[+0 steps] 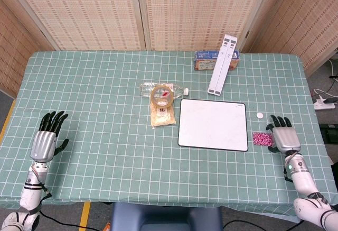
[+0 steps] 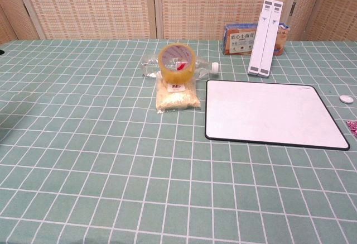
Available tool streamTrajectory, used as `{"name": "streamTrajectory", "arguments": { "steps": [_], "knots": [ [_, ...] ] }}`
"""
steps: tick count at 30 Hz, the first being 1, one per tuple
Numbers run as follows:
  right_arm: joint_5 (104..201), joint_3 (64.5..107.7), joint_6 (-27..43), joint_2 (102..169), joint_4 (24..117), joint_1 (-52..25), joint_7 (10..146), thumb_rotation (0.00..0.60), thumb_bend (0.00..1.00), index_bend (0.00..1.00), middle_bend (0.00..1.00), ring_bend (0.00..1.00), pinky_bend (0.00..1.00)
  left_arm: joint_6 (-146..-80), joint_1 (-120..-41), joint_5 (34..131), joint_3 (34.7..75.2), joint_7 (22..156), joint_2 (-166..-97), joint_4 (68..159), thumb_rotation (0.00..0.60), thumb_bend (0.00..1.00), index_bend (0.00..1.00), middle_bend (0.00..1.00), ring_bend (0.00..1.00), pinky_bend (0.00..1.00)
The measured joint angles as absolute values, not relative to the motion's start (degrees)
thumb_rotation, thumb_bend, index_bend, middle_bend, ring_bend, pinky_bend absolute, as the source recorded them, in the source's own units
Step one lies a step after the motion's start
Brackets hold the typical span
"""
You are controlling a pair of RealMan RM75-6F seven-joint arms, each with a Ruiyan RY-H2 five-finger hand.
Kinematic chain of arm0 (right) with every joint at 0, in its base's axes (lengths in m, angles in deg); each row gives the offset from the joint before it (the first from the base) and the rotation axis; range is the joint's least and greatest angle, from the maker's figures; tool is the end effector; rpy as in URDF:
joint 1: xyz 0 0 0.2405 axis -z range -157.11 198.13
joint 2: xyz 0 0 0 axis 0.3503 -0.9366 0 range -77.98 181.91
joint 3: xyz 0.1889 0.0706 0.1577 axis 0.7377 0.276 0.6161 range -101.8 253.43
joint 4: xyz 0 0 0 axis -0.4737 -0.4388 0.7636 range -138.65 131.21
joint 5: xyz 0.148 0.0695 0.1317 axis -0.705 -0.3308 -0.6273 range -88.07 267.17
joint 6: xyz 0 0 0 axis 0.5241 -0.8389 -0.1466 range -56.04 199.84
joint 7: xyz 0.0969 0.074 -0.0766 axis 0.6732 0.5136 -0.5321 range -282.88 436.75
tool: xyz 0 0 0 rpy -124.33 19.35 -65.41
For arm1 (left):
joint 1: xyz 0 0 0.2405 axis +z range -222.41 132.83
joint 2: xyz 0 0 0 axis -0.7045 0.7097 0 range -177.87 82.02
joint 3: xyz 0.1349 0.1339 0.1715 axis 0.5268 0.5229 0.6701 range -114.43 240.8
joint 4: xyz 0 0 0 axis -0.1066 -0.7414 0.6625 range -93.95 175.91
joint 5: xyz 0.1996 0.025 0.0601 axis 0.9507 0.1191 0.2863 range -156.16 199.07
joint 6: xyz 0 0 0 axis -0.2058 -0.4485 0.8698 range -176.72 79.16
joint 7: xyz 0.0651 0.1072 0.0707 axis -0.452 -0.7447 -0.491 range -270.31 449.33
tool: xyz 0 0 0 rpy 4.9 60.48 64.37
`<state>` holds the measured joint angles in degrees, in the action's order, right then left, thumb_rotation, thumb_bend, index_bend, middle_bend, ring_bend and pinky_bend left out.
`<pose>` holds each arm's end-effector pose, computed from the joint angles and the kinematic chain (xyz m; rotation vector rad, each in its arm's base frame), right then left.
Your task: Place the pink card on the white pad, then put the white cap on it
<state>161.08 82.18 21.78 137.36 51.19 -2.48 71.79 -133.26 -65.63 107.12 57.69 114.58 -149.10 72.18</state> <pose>-0.3860 -0.3042 0.0639 1.5724 -0.9736 0.4199 -0.3444 0.2942 0.0621 -1.4115 -0.7437 -1.1283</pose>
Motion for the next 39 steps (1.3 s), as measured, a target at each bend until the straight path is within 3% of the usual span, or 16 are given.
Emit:
{"name": "streamTrajectory", "arguments": {
  "steps": [21, 29, 39],
  "knots": [
    [160.37, 81.76, 24.6, 138.43, 49.31, -3.86, 72.83, 0.6, 0.19, 0.37, 0.0, 0.0, 0.0, -132.85, -65.86, 107.16, 57.76, 114.47, -149.19, 72.09, 0.6, 0.23, 0.13, 0.07, 0.0, 0.0],
    [160.2, 81.9, 24.77, 138.08, 49.72, -4.12, 73.38, 0.6, 0.2, 0.5, 0.0, 0.0, 0.0, -132.67, -66.0, 107.13, 57.73, 114.57, -149.24, 71.99, 0.6, 0.23, 0.13, 0.07, 0.0, 0.0],
    [161.07, 82.14, 23.11, 137.33, 50.79, -4.01, 75.72, 0.6, 0.21, 0.52, 0.0, 0.0, 0.0, -132.62, -66.0, 107.16, 57.79, 115.05, -149.39, 71.56, 0.6, 0.23, 0.13, 0.07, 0.0, 0.0]
  ]
}}
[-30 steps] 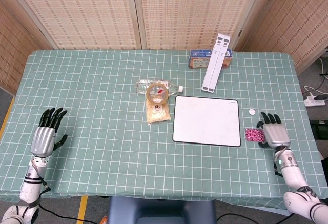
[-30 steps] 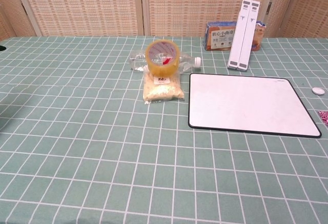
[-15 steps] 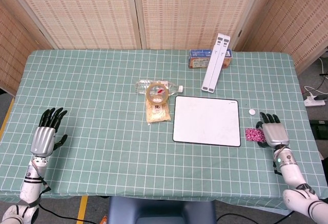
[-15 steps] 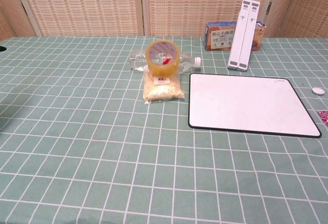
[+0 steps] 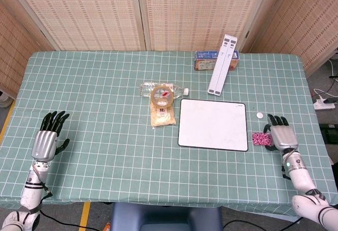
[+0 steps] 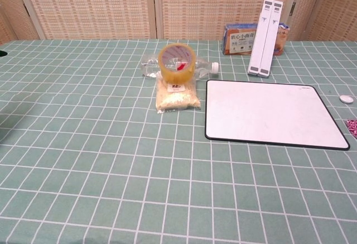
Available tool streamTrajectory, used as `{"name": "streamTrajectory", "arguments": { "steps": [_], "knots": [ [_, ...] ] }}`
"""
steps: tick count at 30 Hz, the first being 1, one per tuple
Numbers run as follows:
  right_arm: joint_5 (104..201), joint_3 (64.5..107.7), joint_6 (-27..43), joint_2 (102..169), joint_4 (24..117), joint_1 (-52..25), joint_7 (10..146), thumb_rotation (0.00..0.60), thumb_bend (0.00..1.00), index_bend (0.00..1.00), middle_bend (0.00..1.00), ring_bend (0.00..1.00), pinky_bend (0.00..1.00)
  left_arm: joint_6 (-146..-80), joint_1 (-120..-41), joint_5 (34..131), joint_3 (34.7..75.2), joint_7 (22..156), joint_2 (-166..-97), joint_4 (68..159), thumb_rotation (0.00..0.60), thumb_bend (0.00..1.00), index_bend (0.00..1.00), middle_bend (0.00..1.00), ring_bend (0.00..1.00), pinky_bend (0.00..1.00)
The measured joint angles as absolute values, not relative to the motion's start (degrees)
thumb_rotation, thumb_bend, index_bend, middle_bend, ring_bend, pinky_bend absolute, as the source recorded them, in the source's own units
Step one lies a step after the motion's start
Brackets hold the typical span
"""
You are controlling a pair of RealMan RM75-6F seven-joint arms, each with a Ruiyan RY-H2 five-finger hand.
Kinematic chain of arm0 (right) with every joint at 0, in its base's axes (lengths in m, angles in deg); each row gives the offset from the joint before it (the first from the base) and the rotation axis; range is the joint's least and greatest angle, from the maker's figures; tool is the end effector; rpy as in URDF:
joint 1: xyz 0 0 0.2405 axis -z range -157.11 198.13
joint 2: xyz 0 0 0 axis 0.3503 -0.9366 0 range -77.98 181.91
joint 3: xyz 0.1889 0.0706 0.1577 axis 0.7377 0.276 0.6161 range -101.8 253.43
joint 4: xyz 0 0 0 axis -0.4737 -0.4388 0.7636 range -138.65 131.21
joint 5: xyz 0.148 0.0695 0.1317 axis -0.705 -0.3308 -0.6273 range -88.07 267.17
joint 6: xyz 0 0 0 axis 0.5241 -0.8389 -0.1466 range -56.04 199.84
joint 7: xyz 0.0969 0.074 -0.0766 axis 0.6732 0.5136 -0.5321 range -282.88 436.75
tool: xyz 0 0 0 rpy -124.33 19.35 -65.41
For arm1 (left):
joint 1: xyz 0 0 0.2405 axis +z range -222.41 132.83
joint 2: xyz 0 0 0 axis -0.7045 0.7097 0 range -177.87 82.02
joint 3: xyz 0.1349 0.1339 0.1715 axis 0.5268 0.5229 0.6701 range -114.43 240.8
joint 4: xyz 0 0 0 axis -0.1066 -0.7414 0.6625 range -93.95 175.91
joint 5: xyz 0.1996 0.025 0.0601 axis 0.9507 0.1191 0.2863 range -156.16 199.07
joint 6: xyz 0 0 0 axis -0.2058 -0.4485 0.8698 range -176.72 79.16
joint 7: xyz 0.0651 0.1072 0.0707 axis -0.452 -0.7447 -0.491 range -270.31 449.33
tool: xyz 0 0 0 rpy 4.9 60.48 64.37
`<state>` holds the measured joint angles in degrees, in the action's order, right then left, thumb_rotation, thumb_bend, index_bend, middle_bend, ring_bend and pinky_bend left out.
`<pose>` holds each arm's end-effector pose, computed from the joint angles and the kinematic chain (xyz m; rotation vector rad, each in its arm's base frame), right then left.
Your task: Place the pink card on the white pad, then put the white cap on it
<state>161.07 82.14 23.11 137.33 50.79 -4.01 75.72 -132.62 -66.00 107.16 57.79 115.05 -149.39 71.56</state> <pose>-0.3811 -0.3136 0.0630 1.5647 -1.0222 0.4640 -0.3442 0.2967 0.0603 -1.4185 -0.7512 -1.1256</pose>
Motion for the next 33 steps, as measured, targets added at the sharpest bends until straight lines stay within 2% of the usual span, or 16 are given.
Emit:
{"name": "streamTrajectory", "arguments": {
  "steps": [9, 17, 23, 30, 33],
  "knots": [
    [162.64, 84.85, 19.58, 132.74, 60.4, -5.61, 77.09, 0.6, 0.21, 0.52, 0.0, 0.0, 0.0, -132.86, -65.94, 107.07, 57.69, 114.78, -149.35, 71.74, 0.6, 0.23, 0.13, 0.07, 0.0, 0.0],
    [157.59, 88.86, 22.3, 131.78, 69.14, -11.61, 69.42, 0.6, 0.21, 0.52, 0.0, 0.0, 0.0, -132.95, -65.78, 106.64, 57.28, 115.45, -149.0, 72.08, 0.6, 0.23, 0.13, 0.07, 0.0, 0.0],
    [150.4, 89.98, 25.47, 135.27, 69.23, -16.04, 62.28, 0.6, 0.21, 0.52, 0.0, 0.0, 0.0, -132.97, -65.66, 106.45, 57.1, 116.1, -148.71, 72.4, 0.6, 0.23, 0.13, 0.07, 0.0, 0.0],
    [142.66, 89.38, 28.61, 139.93, 64.43, -19.39, 56.24, 0.6, 0.21, 0.51, 0.0, 0.0, 0.0, -132.6, -65.71, 106.03, 56.69, 117.18, -148.38, 72.61, 0.6, 0.23, 0.13, 0.07, 0.0, 0.0],
    [140.32, 88.94, 29.15, 140.76, 63.56, -20.47, 54.38, 0.6, 0.2, 0.46, 0.0, 0.0, 0.0, -132.54, -65.7, 105.97, 56.64, 117.29, -148.35, 72.63, 0.6, 0.23, 0.13, 0.07, 0.0, 0.0]
  ]
}}
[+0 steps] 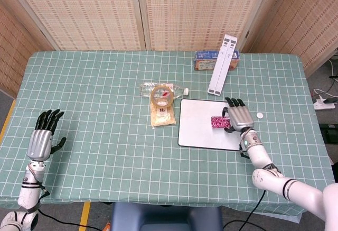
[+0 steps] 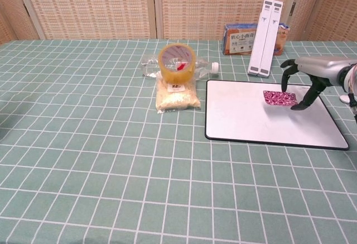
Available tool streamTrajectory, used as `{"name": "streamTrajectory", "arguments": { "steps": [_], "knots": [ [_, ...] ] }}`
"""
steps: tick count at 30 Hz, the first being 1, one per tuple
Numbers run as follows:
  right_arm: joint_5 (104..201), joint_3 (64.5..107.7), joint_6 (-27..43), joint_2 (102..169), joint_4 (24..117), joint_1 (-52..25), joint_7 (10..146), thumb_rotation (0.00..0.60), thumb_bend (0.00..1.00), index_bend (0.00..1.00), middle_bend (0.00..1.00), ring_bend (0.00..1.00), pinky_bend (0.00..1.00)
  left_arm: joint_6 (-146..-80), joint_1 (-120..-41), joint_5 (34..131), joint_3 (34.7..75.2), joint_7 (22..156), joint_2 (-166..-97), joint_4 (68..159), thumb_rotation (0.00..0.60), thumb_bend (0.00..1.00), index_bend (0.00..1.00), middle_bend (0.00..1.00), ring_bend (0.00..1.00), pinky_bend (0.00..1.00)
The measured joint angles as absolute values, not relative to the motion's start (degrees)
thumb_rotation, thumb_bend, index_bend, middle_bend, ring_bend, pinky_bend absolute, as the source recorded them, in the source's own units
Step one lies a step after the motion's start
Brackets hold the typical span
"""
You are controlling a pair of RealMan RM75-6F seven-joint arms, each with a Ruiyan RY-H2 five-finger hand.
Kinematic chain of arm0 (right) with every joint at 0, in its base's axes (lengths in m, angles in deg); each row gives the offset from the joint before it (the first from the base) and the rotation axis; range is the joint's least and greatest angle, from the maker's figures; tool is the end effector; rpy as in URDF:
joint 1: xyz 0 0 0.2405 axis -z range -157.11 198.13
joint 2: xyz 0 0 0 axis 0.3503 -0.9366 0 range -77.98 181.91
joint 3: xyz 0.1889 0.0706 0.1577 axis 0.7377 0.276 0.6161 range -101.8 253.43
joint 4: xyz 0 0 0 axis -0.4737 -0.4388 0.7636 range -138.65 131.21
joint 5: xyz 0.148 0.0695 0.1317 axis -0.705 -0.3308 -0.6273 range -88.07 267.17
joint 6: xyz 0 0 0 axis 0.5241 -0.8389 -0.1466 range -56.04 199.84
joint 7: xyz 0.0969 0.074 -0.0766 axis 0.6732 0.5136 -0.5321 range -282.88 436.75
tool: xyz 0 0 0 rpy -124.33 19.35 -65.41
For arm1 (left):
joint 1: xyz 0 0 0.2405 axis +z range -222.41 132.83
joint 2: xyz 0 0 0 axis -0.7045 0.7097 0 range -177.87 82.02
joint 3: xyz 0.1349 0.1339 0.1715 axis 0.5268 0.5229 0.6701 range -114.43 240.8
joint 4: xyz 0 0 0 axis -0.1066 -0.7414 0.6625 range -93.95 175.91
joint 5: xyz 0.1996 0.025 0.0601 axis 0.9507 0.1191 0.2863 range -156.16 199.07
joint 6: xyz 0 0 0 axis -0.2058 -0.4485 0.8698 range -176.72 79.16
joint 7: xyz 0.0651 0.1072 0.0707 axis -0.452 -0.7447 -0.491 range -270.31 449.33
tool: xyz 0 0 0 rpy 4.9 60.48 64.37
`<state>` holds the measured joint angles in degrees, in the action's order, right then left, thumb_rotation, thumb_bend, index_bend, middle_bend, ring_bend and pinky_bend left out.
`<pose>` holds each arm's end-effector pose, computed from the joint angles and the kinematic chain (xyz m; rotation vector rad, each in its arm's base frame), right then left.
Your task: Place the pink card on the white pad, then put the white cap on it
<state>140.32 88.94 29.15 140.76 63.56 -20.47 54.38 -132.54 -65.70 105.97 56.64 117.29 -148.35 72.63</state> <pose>-0.2441 -0.3900 0.0066 1.6873 -1.0538 0.5820 -0.3482 0.2976 0.0699 -1.3645 -0.7841 -1.1574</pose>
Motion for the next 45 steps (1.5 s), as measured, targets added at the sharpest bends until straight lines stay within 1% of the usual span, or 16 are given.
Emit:
{"name": "streamTrajectory", "arguments": {
  "steps": [4, 5, 7, 8, 11, 14, 16, 19, 22, 24, 26, 28, 34, 38, 45],
  "knots": [
    [138.56, 88.39, 29.49, 141.04, 63.13, -21.28, 53.32, 0.6, 0.02, 0.28, 0.0, 0.0, 0.0, -132.57, -65.7, 105.89, 56.54, 117.37, -148.33, 72.65, 0.6, 0.23, 0.13, 0.07, 0.0, 0.0],
    [138.3, 88.28, 29.55, 140.99, 63.17, -21.43, 53.26, 0.6, 0.0, 0.23, 0.0, 0.0, 0.0, -132.52, -65.7, 105.86, 56.53, 117.36, -148.33, 72.64, 0.6, 0.23, 0.13, 0.07, 0.0, 0.0],
    [137.9, 88.07, 29.62, 140.8, 63.31, -21.58, 53.27, 0.6, 0.0, 0.14, 0.0, 0.0, 0.0, -132.48, -65.71, 105.85, 56.52, 117.29, -148.33, 72.63, 0.6, 0.23, 0.13, 0.07, 0.0, 0.0],
    [137.85, 88.04, 29.57, 140.68, 63.46, -21.61, 53.35, 0.6, 0.0, 0.12, 0.0, 0.0, 0.0, -132.45, -65.73, 105.85, 56.52, 117.23, -148.34, 72.62, 0.6, 0.23, 0.13, 0.07, 0.0, 0.0],
    [137.9, 87.95, 29.09, 139.98, 64.26, -21.51, 53.89, 0.6, 0.0, 0.12, 0.0, 0.0, 0.0, -132.39, -65.74, 105.89, 56.58, 117.15, -148.39, 72.57, 0.6, 0.23, 0.13, 0.07, 0.0, 0.0],
    [138.32, 87.69, 28.02, 138.78, 65.36, -21.05, 54.23, 0.6, 0.0, 0.13, 0.0, 0.0, 0.0, -132.31, -65.71, 105.93, 56.66, 117.11, -148.42, 72.47, 0.6, 0.23, 0.13, 0.07, 0.0, 0.0],
    [138.82, 87.39, 26.73, 137.57, 66.05, -20.33, 54.51, 0.6, 0.0, 0.15, 0.0, 0.0, 0.0, -132.28, -65.69, 105.93, 56.67, 117.19, -148.43, 72.49, 0.6, 0.23, 0.13, 0.07, 0.0, 0.0],
    [139.42, 86.97, 24.76, 135.49, 65.99, -18.58, 55.72, 0.6, 0.0, 0.24, 0.0, 0.0, 0.0, -132.28, -65.66, 106.01, 56.76, 117.21, -148.4, 72.57, 0.6, 0.23, 0.13, 0.07, 0.0, 0.0],
    [139.58, 86.86, 24.76, 134.52, 63.73, -17.39, 58.24, 0.6, 0.0, 0.34, 0.0, 0.0, 0.0, -132.39, -65.64, 106.17, 56.9, 117.1, -148.41, 72.74, 0.6, 0.23, 0.13, 0.07, 0.0, 0.0],
    [139.83, 86.73, 25.57, 134.27, 60.82, -16.81, 60.08, 0.6, 0.01, 0.37, 0.0, 0.0, 0.0, -132.47, -65.63, 106.25, 56.96, 116.92, -148.43, 72.84, 0.6, 0.23, 0.13, 0.07, 0.0, 0.0],
    [140.39, 86.55, 26.59, 134.31, 57.73, -16.46, 61.87, 0.6, 0.04, 0.39, 0.0, 0.0, 0.0, -132.47, -65.63, 106.25, 56.97, 116.8, -148.44, 72.98, 0.6, 0.23, 0.13, 0.07, 0.0, 0.0],
    [141.65, 86.25, 28.06, 134.69, 53.84, -16.21, 64.34, 0.6, 0.1, 0.41, 0.0, 0.0, 0.0, -132.4, -65.64, 106.24, 56.95, 116.75, -148.41, 73.14, 0.6, 0.23, 0.13, 0.07, 0.0, 0.0],
    [146.42, 85.5, 32.33, 137.63, 43.4, -16.38, 71.13, 0.6, 0.19, 0.44, 0.0, 0.0, 0.0, -132.13, -65.58, 106.04, 56.85, 116.75, -148.25, 73.35, 0.6, 0.23, 0.13, 0.07, 0.0, 0.0],
    [149.08, 85.31, 34.63, 140.07, 38.3, -16.88, 75.12, 0.6, 0.21, 0.47, 0.0, 0.0, 0.0, -132.04, -65.63, 106.12, 56.91, 116.83, -148.27, 73.26, 0.6, 0.23, 0.13, 0.07, 0.0, 0.0],
    [152.09, 85.16, 37.84, 143.85, 31.89, -17.81, 79.09, 0.6, 0.21, 0.45, 0.0, 0.0, 0.0, -131.79, -65.65, 106.08, 56.91, 117.08, -148.25, 73.19, 0.6, 0.23, 0.13, 0.07, 0.0, 0.0]
  ]
}}
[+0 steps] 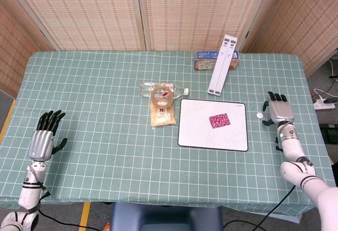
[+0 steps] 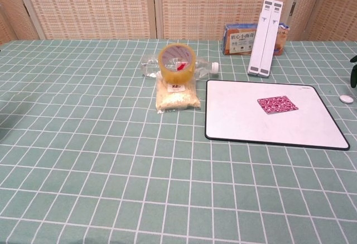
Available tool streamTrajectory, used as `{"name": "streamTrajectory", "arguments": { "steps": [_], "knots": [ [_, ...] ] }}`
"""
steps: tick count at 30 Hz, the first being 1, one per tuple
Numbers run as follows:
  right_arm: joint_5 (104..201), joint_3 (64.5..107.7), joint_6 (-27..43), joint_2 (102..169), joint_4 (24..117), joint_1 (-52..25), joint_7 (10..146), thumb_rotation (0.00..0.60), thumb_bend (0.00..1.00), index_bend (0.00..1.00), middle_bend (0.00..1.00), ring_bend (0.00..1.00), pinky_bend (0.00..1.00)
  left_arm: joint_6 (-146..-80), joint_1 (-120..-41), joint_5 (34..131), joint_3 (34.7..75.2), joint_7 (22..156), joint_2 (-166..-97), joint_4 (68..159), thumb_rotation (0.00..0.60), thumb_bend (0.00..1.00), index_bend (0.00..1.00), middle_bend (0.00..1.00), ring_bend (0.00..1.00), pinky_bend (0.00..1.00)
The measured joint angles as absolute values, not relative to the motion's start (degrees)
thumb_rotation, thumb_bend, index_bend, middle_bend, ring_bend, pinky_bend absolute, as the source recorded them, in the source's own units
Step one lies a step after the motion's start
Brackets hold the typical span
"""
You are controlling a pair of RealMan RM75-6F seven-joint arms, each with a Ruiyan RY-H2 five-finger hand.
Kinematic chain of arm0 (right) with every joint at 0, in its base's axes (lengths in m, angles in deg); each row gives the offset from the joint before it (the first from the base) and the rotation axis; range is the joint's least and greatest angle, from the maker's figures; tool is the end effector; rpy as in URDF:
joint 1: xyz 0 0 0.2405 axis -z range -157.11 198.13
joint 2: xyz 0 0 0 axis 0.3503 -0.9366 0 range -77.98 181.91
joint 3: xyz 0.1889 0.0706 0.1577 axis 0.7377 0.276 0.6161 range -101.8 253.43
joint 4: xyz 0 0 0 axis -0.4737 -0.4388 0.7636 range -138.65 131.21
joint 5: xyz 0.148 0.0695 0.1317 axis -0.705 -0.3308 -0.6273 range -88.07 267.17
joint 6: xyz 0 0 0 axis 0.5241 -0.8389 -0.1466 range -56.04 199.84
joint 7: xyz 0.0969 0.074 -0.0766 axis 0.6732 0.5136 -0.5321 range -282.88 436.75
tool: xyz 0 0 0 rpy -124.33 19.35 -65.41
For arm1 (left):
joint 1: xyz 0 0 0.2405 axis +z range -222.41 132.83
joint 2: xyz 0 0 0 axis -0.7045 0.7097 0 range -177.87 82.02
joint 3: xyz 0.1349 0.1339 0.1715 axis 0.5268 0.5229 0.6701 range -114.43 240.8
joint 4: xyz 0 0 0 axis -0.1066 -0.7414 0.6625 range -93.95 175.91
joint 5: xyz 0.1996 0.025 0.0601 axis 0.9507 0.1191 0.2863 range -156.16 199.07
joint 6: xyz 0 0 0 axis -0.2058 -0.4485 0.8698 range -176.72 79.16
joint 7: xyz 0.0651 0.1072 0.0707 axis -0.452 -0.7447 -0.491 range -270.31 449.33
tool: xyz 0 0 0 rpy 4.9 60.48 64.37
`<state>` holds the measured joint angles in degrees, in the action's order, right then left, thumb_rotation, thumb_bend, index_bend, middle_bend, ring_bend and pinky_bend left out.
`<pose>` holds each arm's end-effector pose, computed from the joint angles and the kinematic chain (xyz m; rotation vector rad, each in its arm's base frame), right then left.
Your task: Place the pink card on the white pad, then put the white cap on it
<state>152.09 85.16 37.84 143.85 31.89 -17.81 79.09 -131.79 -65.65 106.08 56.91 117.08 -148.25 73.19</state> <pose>-0.3638 -0.4109 0.0750 1.4693 -1.0532 0.4280 -0.3485 0.2970 0.0668 -1.3738 -0.8004 -1.1481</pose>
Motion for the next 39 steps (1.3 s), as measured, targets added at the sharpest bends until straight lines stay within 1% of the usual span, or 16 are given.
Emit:
{"name": "streamTrajectory", "arguments": {
  "steps": [5, 9, 13, 17, 39],
  "knots": [
    [152.83, 85.47, 39.42, 145.16, 29.13, -18.16, 80.08, 0.6, 0.23, 0.44, 0.0, 0.0, 0.0, -131.74, -65.63, 106.09, 56.94, 117.29, -148.25, 73.12, 0.6, 0.23, 0.13, 0.07, 0.0, 0.0],
    [153.67, 85.81, 39.6, 145.36, 28.36, -18.2, 80.77, 0.6, 0.28, 0.42, 0.0, 0.0, 0.0, -131.83, -65.6, 106.16, 57.0, 117.4, -148.29, 73.07, 0.6, 0.23, 0.13, 0.07, 0.0, 0.0],
    [154.42, 86.04, 39.51, 145.34, 28.25, -18.19, 81.55, 0.6, 0.36, 0.4, 0.0, 0.0, 0.0, -131.87, -65.59, 106.17, 56.99, 117.4, -148.32, 73.06, 0.6, 0.23, 0.13, 0.07, 0.0, 0.0],
    [155.22, 86.03, 39.89, 145.3, 28.27, -18.23, 82.05, 0.6, 0.39, 0.39, 0.0, 0.0, 0.0, -131.75, -65.6, 106.15, 56.99, 117.54, -148.35, 72.99, 0.6, 0.23, 0.13, 0.07, 0.0, 0.0],
    [155.17, 86.87, 42.7, 146.73, 26.93, -18.45, 80.39, 0.6, 0.41, 0.38, 0.0, 0.0, 0.0, -131.38, -65.65, 106.06, 56.94, 118.1, -148.12, 73.36, 0.6, 0.23, 0.13, 0.07, 0.0, 0.0]
  ]
}}
